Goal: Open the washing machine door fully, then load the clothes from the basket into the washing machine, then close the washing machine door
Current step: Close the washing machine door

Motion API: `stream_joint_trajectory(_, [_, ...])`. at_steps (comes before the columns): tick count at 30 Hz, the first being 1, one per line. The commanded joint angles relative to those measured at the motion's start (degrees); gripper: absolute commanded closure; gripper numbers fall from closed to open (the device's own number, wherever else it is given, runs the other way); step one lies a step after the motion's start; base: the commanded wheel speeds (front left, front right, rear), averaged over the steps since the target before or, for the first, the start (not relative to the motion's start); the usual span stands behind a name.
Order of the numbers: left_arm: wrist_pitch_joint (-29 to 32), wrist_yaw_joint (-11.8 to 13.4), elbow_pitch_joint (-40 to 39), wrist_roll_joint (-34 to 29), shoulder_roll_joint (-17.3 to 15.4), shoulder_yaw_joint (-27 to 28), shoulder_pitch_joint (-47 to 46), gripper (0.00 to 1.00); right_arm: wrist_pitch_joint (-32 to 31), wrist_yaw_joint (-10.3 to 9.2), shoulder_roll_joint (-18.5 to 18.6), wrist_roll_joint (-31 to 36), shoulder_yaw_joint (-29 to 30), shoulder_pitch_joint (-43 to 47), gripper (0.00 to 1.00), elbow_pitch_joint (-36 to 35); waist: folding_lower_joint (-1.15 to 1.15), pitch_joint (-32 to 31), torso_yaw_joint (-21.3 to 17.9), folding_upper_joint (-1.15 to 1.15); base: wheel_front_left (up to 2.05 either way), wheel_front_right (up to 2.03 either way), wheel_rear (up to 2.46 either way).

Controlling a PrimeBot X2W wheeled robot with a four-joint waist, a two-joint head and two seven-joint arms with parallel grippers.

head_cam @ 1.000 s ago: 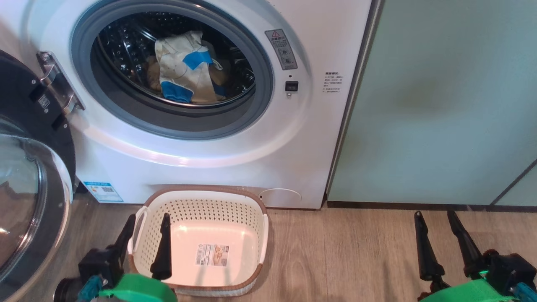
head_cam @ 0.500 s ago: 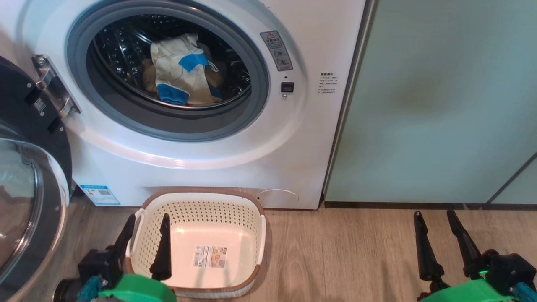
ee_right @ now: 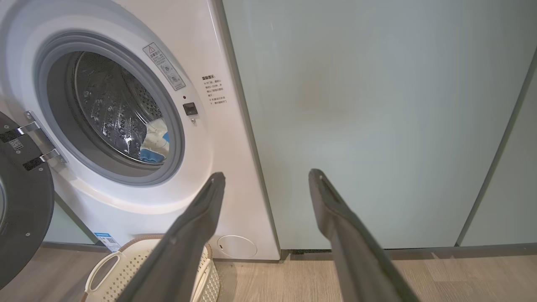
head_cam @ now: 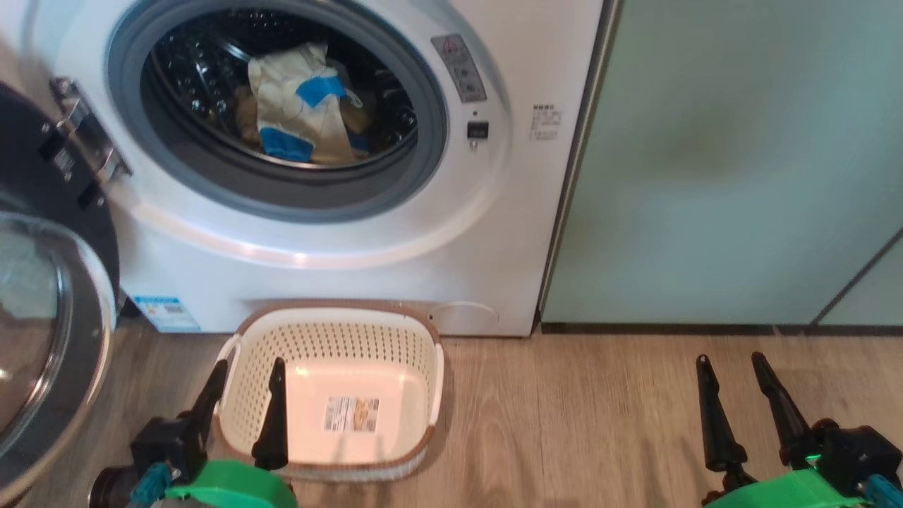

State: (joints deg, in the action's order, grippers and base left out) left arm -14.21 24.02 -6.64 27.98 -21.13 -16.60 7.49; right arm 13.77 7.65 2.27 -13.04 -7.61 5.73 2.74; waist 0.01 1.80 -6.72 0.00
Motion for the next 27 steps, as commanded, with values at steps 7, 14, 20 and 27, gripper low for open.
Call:
stream_joint_trajectory(7, [-0.61, 0.54, -1.15, -0.08, -0.87, 2.15, -2.97, 0.00, 0.22, -0.16, 0.61, -0.03, -1.00, -1.42, 0.00, -2.03, -0.01, 0.27, 0.43, 0.00, -2.08, 1.98, 0.09])
stream_joint_trajectory(14, [-0.65, 0.41, -0.97, -0.36, -0.97, 2.36, -3.25, 0.00, 0.25, -0.16, 0.61, 0.04, -0.92, -1.63, 0.00, -1.92, -0.01, 0.47, 0.46, 0.00, -1.25, 1.22, 0.03])
stream_joint_trajectory(20, [-0.68, 0.30, -0.98, -0.38, -0.88, 2.52, -3.29, 0.00, 0.28, -0.16, 0.61, -0.01, -0.83, -1.66, 0.00, -1.88, -0.01, 0.47, 0.31, 0.00, -0.35, 0.35, 0.00])
stream_joint_trajectory(27, [-0.70, 0.20, -0.98, -0.51, -0.76, 2.53, -3.43, 0.00, 0.34, -0.16, 0.61, -0.01, -0.73, -1.67, 0.00, -1.78, -0.01, 0.49, 0.42, 0.00, 0.00, 0.00, 0.00])
